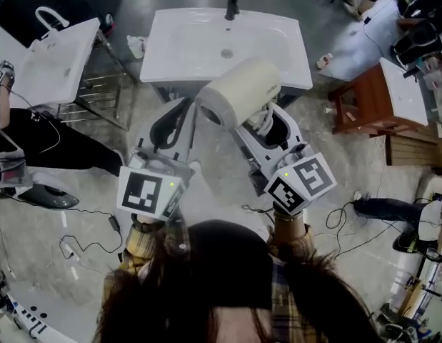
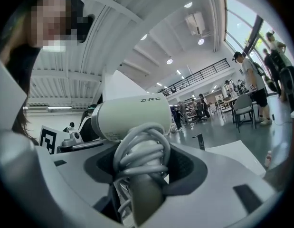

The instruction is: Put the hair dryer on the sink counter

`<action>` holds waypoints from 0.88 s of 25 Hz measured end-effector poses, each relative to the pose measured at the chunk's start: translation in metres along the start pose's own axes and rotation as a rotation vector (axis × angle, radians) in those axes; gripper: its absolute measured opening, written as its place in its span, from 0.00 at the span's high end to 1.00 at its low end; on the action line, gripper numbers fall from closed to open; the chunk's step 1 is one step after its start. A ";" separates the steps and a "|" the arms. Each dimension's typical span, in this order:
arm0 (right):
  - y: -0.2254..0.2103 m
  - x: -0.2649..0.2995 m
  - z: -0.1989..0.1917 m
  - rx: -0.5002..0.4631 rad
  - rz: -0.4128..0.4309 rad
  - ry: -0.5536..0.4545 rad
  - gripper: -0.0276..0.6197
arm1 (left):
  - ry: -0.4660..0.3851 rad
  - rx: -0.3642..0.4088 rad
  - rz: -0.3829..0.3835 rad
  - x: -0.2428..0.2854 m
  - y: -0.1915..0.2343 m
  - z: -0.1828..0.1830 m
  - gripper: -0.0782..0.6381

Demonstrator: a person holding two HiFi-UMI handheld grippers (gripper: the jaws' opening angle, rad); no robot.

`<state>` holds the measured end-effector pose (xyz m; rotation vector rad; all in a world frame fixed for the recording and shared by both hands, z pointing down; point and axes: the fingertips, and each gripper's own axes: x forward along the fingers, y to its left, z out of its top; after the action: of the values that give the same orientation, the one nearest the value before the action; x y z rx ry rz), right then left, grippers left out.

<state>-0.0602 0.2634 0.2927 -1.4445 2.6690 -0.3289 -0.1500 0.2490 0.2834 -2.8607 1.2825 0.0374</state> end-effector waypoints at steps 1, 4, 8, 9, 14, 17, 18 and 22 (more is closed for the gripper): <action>-0.004 0.012 0.002 0.003 -0.007 -0.003 0.54 | 0.001 -0.001 -0.007 0.008 0.011 0.001 0.85; -0.013 0.047 0.007 0.003 -0.024 -0.007 0.54 | 0.001 -0.004 -0.024 0.028 0.044 0.001 0.85; -0.020 0.085 0.010 -0.003 -0.048 -0.011 0.54 | -0.008 0.004 -0.047 0.048 0.081 0.004 0.85; -0.021 0.093 0.010 -0.002 -0.056 -0.010 0.54 | -0.008 0.004 -0.052 0.052 0.088 0.004 0.85; -0.028 0.122 0.004 0.017 -0.087 0.001 0.54 | 0.022 -0.009 -0.066 0.063 0.120 -0.007 0.85; -0.031 0.130 0.000 0.023 -0.097 0.017 0.54 | 0.040 -0.027 -0.064 0.067 0.131 -0.015 0.85; -0.033 0.133 -0.001 0.025 -0.101 0.021 0.54 | 0.045 -0.031 -0.063 0.068 0.134 -0.017 0.85; -0.046 0.142 -0.006 0.034 -0.112 0.036 0.54 | 0.059 -0.045 -0.057 0.075 0.143 -0.026 0.85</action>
<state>-0.1020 0.1213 0.3128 -1.5967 2.6016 -0.4110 -0.2062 0.0971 0.3081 -2.9564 1.2248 -0.0191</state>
